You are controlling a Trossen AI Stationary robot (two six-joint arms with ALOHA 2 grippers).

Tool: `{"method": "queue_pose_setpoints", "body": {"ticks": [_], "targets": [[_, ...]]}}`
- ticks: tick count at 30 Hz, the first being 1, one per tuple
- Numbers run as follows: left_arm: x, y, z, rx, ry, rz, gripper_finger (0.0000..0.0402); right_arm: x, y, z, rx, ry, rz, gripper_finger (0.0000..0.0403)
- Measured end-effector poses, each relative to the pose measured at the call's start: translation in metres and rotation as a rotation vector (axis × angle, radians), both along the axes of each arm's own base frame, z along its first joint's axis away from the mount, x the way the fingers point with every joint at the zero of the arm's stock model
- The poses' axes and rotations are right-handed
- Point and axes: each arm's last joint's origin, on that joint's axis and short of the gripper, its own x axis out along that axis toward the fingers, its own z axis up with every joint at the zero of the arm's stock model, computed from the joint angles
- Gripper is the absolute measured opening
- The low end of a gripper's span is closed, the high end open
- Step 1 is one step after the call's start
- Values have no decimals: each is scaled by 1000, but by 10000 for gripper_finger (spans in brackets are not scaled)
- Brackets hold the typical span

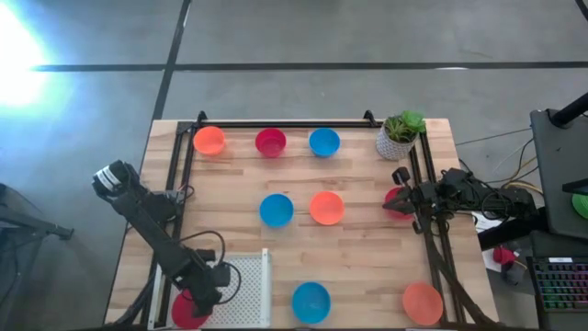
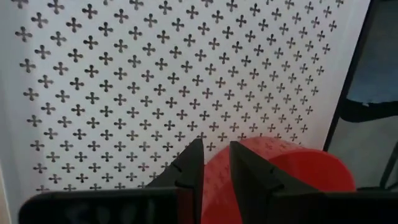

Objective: Pick & Place Mini bowls
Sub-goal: Put the bottom left red bowl on the shelf, then put the top orange bowl on the shelf

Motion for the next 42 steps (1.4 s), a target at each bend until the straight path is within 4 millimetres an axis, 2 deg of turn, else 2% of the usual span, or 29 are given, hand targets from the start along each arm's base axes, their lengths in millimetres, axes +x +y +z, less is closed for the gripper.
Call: {"method": "queue_pose_setpoints", "body": {"ticks": [11,23,33,42], "targets": [[-2,-2,0,-51,71,5,69,0,0,0,0,0,0,8],[-1,1,3,-22,12,16,69,0,0,0,0,1,0,8],[-2,20,36,81,-265,99,69,0,0,4,-4,-43,-3,8],[4,52,70,314,-417,265,69,0,-2,5,-1,-52,-60,8]]}}
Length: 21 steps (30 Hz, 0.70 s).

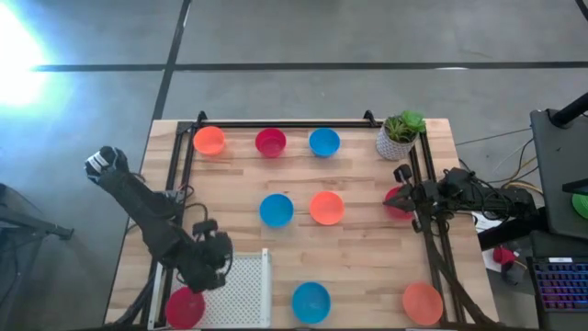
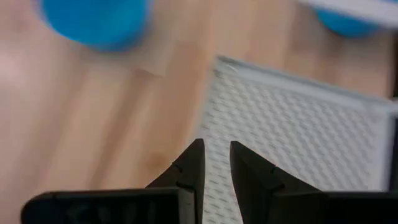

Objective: Pick & Place Mini bowls
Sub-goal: Put the top orange bowl on the shelf

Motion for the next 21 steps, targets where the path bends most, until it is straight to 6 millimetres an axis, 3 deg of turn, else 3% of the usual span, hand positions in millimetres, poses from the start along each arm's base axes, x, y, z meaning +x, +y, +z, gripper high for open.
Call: {"method": "queue_pose_setpoints", "body": {"ticks": [11,21], "targets": [[20,55,32,233,-7,289,69,1,-6,0,8,-5,-202,8],[28,127,48,335,104,564,69,-3,-10,11,84,-30,-329,8]]}}
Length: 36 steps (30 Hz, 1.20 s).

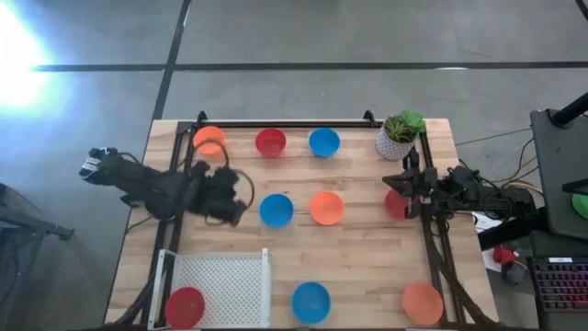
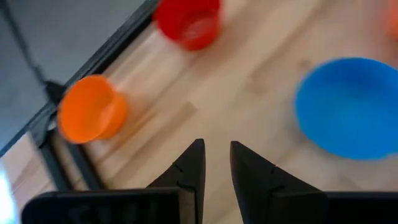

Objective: Pick & Place Mini bowls
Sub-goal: Put the top orange bowl on the shelf

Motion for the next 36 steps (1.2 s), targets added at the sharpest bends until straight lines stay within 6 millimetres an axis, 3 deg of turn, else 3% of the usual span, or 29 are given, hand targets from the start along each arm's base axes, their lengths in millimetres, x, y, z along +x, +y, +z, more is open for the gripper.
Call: {"method": "queue_pose_setpoints", "body": {"ticks": [11,18,23,36], "targets": [[-19,78,7,-61,55,291,69,0,0,0,3,1,1,8],[-30,116,7,-85,85,420,69,0,0,0,3,1,1,8],[-32,138,0,-91,113,415,69,0,0,0,3,0,1,8],[-41,191,-39,-147,-9,352,69,0,0,0,12,-1,6,8]]}}
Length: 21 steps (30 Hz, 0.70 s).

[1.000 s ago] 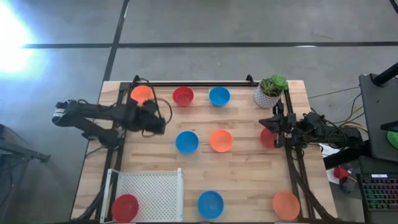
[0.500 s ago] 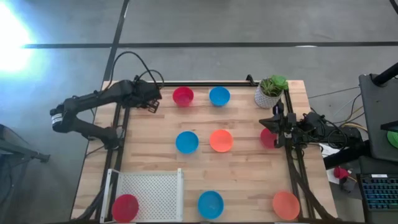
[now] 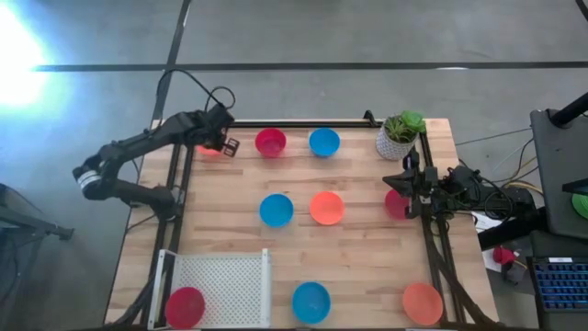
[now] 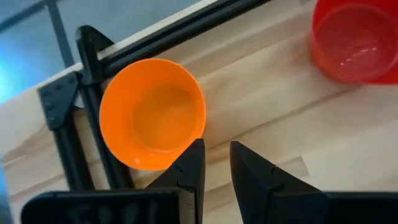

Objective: Pick & Place Mini bowls
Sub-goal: Put the top orange bowl on the shelf

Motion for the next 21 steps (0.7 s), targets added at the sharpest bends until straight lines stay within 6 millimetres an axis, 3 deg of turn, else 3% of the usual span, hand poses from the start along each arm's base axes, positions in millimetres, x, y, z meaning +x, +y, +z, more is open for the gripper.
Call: {"method": "queue_pose_setpoints", "body": {"ticks": [21], "targets": [[-14,27,-63,-5,-114,22,69,0,0,0,11,-2,1,8]]}}
